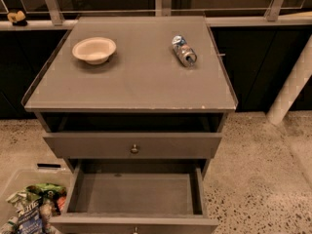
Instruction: Close middle drawer
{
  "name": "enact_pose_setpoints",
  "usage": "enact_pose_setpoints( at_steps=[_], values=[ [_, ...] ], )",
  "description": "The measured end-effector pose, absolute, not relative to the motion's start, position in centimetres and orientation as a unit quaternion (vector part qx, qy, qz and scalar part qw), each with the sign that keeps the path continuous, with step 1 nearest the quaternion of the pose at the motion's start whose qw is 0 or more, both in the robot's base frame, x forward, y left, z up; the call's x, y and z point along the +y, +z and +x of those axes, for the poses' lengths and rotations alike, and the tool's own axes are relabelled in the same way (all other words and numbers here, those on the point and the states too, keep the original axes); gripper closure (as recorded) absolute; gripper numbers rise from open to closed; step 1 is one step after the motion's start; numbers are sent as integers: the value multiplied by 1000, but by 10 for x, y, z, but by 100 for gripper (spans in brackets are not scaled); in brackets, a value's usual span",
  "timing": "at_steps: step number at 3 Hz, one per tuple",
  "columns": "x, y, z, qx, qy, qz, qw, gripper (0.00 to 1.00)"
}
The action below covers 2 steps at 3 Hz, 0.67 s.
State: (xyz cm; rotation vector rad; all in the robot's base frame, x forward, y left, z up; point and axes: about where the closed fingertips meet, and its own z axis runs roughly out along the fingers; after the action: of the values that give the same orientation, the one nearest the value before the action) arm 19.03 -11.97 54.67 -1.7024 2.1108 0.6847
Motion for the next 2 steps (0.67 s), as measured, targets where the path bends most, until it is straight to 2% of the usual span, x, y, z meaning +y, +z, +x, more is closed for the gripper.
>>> enact_pose_setpoints(
  at_steps=[1,2],
  values=[
    [-117,484,156,747,275,-584,162,0],
    [-110,430,146,739,308,-581,148,0]
  ],
)
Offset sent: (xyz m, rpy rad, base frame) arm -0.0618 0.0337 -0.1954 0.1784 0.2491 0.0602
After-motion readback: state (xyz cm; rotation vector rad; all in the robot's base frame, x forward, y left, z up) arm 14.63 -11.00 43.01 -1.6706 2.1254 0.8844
